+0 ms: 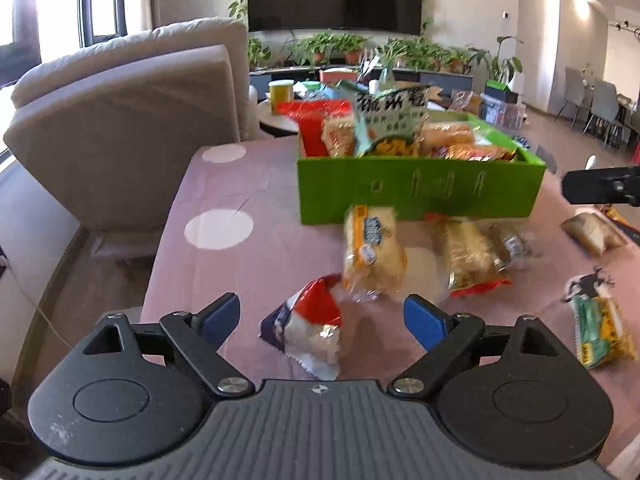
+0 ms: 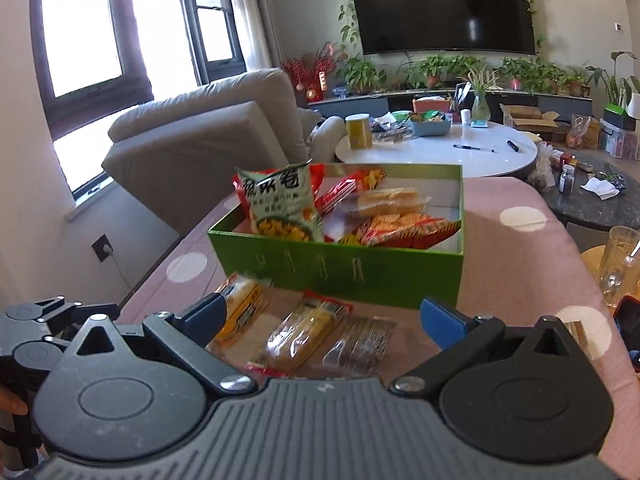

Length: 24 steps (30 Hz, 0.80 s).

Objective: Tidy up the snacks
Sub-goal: 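Grasp the red-and-white bag with the left gripper while the right gripper grasps the green-yellow bean bag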

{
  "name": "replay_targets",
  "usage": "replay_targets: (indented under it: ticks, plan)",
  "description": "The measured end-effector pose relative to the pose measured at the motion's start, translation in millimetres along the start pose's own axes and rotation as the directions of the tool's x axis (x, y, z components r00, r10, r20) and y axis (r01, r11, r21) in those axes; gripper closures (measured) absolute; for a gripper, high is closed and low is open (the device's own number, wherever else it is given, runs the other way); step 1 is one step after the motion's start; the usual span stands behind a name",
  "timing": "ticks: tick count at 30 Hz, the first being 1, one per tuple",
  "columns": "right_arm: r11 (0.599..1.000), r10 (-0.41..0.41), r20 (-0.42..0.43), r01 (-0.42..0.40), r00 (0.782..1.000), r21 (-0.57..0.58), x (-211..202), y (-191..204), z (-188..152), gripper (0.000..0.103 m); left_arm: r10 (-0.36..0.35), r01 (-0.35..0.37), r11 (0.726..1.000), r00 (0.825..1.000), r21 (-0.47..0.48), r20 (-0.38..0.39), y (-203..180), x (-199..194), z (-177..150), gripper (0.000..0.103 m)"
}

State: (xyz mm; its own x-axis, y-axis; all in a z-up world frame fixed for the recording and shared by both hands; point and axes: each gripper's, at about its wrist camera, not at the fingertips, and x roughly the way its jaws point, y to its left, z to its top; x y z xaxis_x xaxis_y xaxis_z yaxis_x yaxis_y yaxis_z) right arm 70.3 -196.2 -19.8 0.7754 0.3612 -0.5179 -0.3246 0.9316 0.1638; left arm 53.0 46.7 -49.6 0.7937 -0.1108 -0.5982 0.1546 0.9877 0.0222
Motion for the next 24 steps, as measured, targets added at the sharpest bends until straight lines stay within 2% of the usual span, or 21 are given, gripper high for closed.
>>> replay_targets:
  ticks: [7,14,15,16,19,24]
  plan:
    - [1.0,-0.013,-0.028,0.012,1.0,-0.019,1,2,-8,0.041,-0.001,0.001,1.0,0.999,-0.002,-0.033,4,18,-2,0.015]
    - [0.999,-0.008,-0.065,0.006,0.998,-0.034,0,-6,-19,0.041,0.008,-0.01,0.999,0.999,-0.046,-0.049,10,30,-6,0.017]
    - [0.999,-0.004,-0.074,0.0,0.997,-0.047,-1,-7,-21,0.041,0.009,-0.011,0.999,0.999,-0.045,-0.049,10,31,-6,0.02]
    - [0.998,-0.001,-0.083,-0.004,0.997,-0.06,-1,-8,-25,0.041,0.007,-0.009,0.999,0.999,-0.048,-0.051,11,33,-5,0.031]
    - [0.997,0.014,-0.121,-0.023,0.993,-0.077,-3,-13,-34,0.041,0.011,-0.017,0.996,0.998,-0.083,-0.067,14,35,-5,0.051]
    - [0.994,0.028,-0.18,-0.047,0.983,-0.099,-10,-21,-50,0.041,0.007,-0.013,0.997,0.998,-0.079,-0.068,12,31,-7,0.054]
